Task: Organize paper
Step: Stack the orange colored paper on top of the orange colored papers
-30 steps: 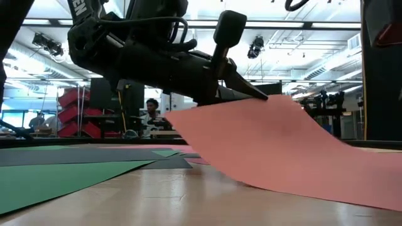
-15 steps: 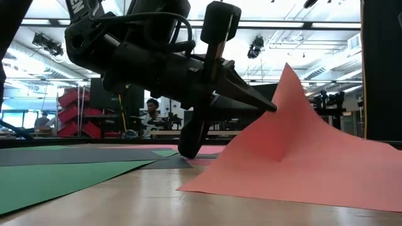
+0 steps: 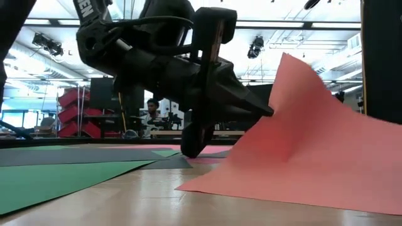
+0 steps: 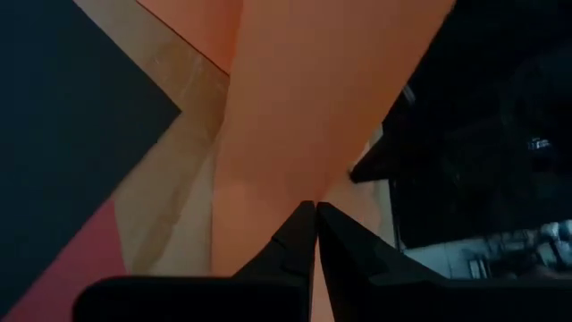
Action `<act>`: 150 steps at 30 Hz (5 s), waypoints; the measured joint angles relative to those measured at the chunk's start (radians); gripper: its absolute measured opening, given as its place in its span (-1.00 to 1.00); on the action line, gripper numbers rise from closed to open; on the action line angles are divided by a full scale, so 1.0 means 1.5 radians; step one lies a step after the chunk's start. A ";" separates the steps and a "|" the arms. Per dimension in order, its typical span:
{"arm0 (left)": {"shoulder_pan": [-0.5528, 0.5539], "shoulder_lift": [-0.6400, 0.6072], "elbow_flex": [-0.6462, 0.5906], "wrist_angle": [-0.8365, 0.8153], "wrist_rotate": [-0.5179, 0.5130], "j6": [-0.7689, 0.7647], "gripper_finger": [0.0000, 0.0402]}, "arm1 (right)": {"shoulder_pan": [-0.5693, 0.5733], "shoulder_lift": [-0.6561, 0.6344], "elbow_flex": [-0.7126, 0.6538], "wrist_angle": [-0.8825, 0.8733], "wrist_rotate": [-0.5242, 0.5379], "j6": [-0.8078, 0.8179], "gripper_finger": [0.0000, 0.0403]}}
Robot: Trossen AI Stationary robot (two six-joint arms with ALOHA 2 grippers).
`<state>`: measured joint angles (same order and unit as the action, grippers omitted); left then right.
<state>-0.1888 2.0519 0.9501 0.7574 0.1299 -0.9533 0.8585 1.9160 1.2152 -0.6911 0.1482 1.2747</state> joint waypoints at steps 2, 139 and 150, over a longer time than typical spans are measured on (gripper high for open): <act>0.011 0.000 0.000 -0.011 0.020 0.014 -1.00 | 0.000 0.000 0.000 0.001 -0.002 0.000 -1.00; -0.193 -0.087 0.090 -0.262 -0.544 -0.220 -1.00 | 0.136 -0.130 -0.068 -0.094 0.152 0.192 -1.00; -0.193 -0.087 0.161 -0.345 -0.576 -0.190 -1.00 | 0.206 -0.123 -0.077 -0.256 0.012 0.328 -1.00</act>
<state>-0.4779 1.9215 1.1923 0.2395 -0.7342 -1.2384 1.1671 1.7321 1.1000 -1.0748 0.1669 1.7660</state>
